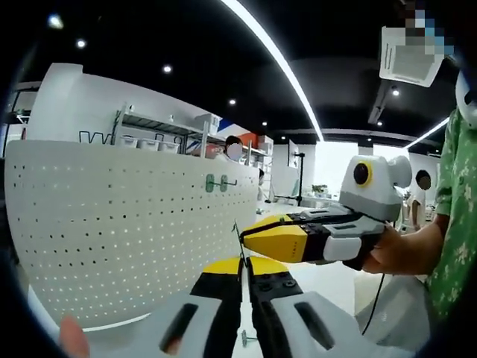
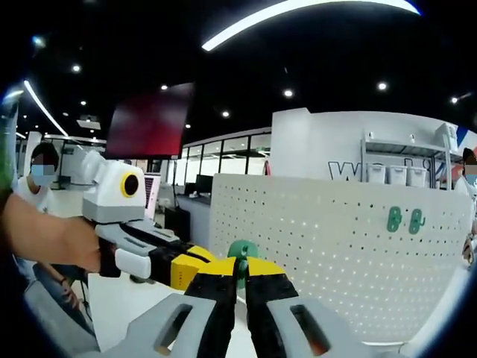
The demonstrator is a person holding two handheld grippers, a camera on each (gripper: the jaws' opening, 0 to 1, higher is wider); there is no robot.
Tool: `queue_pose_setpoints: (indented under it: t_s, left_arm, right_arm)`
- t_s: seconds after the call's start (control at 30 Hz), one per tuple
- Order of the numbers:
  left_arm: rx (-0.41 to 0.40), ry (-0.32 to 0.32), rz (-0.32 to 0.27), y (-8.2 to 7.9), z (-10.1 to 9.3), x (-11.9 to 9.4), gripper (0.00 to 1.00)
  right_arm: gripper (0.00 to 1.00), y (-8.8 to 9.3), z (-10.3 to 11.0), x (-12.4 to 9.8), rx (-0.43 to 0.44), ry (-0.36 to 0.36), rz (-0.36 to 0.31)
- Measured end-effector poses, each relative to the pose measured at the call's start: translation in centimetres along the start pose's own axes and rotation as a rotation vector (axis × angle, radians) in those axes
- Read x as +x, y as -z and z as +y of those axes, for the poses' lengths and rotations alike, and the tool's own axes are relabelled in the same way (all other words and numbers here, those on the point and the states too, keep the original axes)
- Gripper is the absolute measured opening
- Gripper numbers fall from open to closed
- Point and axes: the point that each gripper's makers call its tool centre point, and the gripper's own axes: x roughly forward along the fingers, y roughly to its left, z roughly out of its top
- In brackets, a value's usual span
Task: Insert the hook assembly into the mounting plate slot until the hook locks in place.
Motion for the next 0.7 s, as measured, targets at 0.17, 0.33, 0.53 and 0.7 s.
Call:
queue_pose_setpoints:
  t_s: [0.17,0.33,0.53,0.7]
  left_arm:
    - [0.012,-0.006,-0.013,-0.20,0.19,0.01,0.02]
    - [0.034,-0.011,-0.019,-0.27,0.34,0.08,0.01]
    - [0.056,-0.011,-0.024,-0.39,0.32,0.18,0.01]
    - [0.081,-0.013,-0.027,-0.45,0.32,0.19,0.01]
  right_arm:
    - [0.02,0.09,-0.03,-0.01,0.005,0.002,0.004]
    - [0.02,0.13,-0.12,-0.01,0.020,0.003,0.004]
    - [0.02,0.08,-0.26,0.01,0.033,0.004,0.001]
    - [0.02,0.13,-0.33,0.03,0.050,0.004,-0.001]
